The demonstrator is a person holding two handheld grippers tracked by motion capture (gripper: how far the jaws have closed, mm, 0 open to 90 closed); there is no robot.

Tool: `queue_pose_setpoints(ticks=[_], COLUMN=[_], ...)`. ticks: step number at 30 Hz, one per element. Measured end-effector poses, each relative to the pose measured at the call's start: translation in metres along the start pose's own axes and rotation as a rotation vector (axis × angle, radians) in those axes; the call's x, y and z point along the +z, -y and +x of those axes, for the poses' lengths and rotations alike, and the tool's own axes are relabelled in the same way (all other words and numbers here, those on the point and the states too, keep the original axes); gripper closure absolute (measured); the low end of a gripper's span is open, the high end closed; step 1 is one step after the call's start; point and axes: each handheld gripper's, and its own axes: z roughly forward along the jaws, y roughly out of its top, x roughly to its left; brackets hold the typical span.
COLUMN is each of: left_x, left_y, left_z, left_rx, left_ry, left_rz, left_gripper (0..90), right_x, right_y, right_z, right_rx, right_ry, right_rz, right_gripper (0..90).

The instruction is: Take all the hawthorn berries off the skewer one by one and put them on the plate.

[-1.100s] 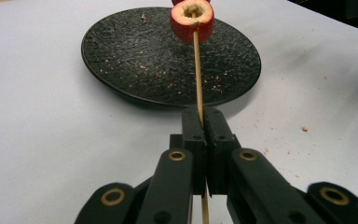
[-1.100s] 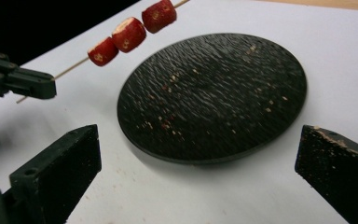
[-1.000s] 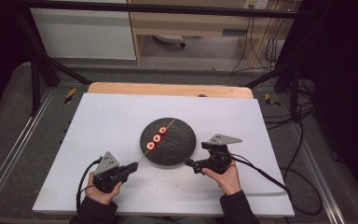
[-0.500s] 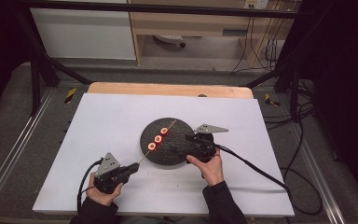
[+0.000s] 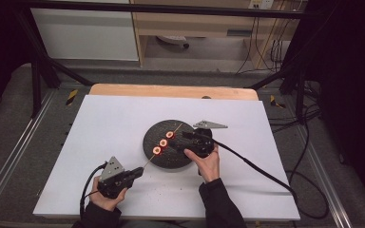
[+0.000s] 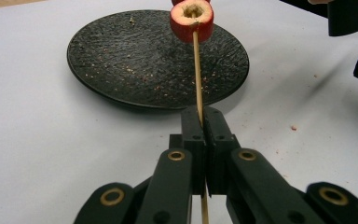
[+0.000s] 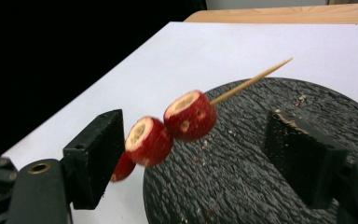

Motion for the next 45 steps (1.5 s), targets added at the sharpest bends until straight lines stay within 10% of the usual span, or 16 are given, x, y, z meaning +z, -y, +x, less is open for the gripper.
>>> queue_pose_setpoints(ticks=[20, 45], left_x=[0.001, -0.004], left_y=[0.000, -0.001], left_z=[-0.006, -0.007], left_rx=[0.014, 0.020], left_ry=[0.005, -0.001], left_rz=[-0.006, -0.042], left_gripper=[88.2, 88.3], right_x=[0.012, -0.002], right_y=[-0.001, -0.029], right_z=[-0.009, -0.024], right_rx=[0.114, 0.152], right_ry=[-0.066, -0.014], right_rz=[-0.004, -0.100], right_gripper=[57.5, 62.4])
